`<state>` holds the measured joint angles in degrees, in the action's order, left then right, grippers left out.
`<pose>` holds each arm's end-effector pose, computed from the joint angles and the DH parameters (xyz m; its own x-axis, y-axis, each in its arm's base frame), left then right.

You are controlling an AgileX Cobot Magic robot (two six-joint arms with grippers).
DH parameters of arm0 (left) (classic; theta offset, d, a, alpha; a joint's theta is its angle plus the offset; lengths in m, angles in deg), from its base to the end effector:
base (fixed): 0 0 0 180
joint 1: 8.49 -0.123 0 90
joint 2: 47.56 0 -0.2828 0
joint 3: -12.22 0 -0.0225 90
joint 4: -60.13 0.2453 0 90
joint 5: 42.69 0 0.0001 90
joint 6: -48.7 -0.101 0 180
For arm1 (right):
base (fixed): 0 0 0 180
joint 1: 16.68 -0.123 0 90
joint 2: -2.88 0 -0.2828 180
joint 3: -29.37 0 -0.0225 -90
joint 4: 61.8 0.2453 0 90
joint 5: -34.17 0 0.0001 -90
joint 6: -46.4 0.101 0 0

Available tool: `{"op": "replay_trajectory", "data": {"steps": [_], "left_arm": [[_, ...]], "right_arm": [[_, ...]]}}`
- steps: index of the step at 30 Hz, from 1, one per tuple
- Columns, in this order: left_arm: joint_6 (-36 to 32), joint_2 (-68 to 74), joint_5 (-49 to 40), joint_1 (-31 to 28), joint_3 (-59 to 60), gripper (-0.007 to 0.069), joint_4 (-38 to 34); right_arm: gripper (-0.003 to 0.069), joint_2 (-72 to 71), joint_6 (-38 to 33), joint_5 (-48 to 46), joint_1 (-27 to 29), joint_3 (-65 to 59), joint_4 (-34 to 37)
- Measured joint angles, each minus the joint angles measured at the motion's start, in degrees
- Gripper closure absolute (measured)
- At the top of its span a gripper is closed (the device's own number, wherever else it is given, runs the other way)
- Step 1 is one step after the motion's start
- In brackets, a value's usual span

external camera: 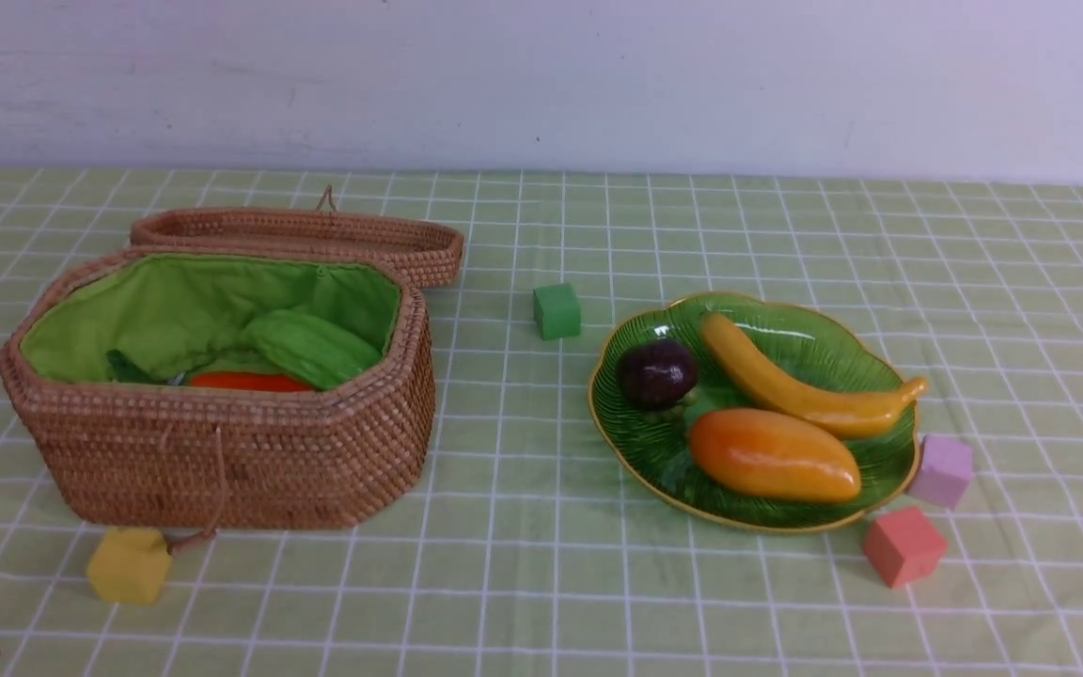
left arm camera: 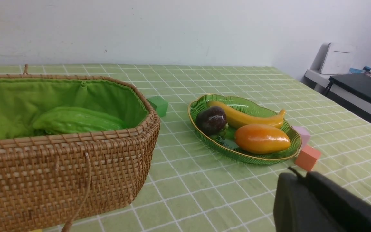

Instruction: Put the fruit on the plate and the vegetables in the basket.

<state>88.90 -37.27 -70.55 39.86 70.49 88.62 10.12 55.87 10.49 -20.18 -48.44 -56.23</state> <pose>0.0435 -0.0150 0.2781 -0.1850 -0.1609 -0.9695 0.5517 0.7993 -0.2380 0.0572 0.0074 0.1699 -0.3332 0.2315 -0.9140 -0.0145 0.9680 0.2505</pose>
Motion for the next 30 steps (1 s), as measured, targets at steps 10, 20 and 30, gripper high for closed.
{"op": "replay_trajectory", "data": {"steps": [10, 20, 30], "left_arm": [[-1.17, 0.00, 0.11, -1.41, 1.82, 0.0588, -0.25], [-32.85, -3.03, 11.48, -32.03, 12.69, 0.0638, -26.85], [-31.00, -3.03, 7.40, -40.93, 20.44, 0.0638, -29.82]], "right_arm": [[0.0658, 0.00, 0.04, 0.00, 0.00, 0.00, 0.00], [0.0654, 0.00, 0.04, 0.00, 0.00, 0.00, -0.05], [0.0641, 0.00, 0.04, 0.00, 0.00, 0.00, -0.05]]}}
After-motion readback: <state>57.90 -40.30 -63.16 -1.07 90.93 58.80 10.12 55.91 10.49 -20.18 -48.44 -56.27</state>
